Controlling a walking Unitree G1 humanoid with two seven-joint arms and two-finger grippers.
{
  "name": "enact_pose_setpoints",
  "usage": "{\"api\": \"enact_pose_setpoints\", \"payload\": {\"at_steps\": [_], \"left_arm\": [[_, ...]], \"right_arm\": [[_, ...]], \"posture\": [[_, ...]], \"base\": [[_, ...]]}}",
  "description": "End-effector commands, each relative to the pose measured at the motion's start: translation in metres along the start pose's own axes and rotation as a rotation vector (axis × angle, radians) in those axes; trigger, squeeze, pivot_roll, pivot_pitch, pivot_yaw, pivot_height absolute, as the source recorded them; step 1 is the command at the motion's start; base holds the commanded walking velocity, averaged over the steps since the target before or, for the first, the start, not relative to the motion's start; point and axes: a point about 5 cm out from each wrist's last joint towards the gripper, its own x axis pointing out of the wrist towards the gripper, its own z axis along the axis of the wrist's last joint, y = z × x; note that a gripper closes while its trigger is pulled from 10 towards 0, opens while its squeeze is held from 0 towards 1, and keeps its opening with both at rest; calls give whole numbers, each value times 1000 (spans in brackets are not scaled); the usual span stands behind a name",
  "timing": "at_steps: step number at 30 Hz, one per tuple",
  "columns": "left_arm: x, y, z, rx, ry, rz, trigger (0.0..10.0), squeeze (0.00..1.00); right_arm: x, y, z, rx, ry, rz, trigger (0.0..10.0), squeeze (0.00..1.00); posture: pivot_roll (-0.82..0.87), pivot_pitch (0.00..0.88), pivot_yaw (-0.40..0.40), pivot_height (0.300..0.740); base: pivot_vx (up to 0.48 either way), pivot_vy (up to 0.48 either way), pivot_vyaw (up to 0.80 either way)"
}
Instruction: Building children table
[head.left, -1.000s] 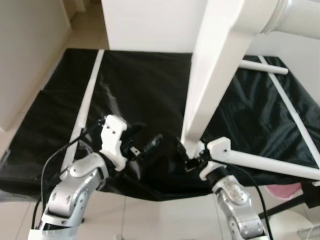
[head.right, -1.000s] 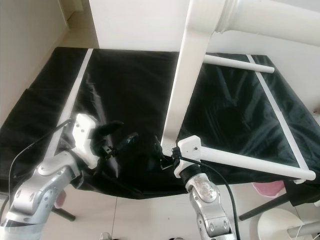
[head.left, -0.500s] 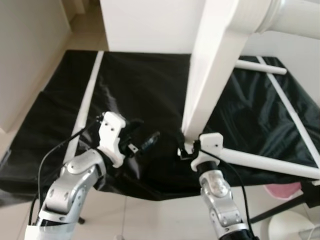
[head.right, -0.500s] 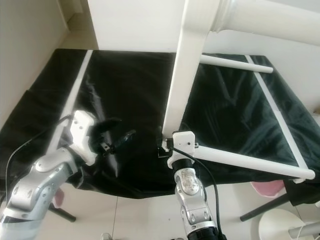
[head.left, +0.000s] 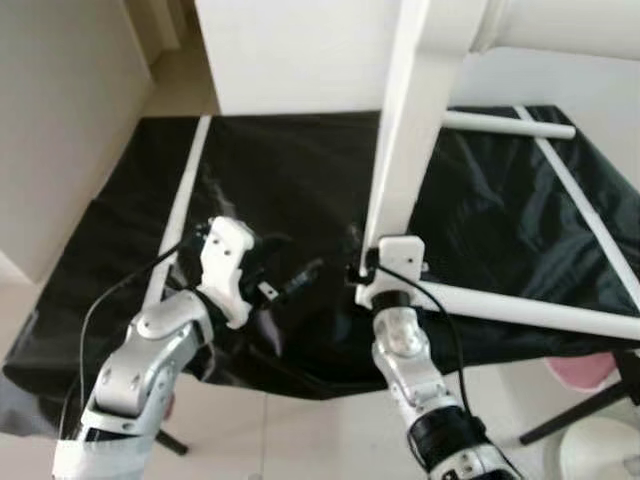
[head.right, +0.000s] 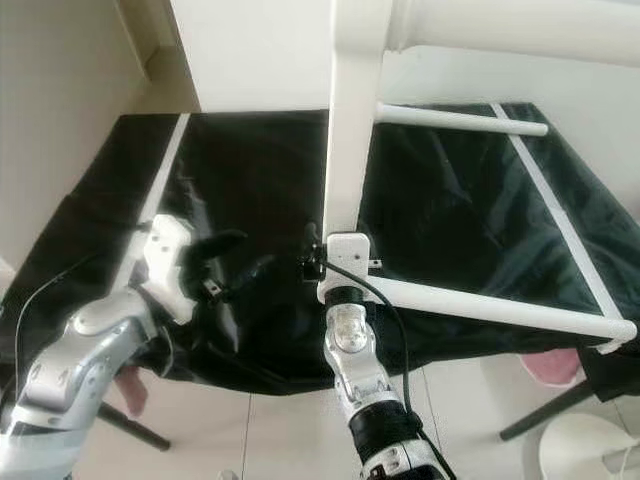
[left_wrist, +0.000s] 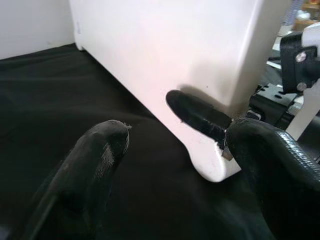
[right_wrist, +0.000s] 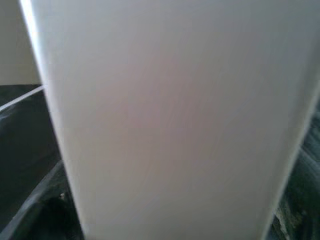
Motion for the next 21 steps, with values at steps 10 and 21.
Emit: {"api": "enact_pose_setpoints", "payload": {"at_steps": [10,21], "left_arm": [[1,-4,-1,6,-11,-44,10000,0],[1,-2,16,17,-81,-66,10000,0]], "right_arm": [[-1,24,7,109,-23,90,235,0],[-12,50,7,170,-39,321,0,0]], "posture": [[47,39,12,740],[46,27,-5,740]], "base": [[0,0,0],[0,0,0]]}}
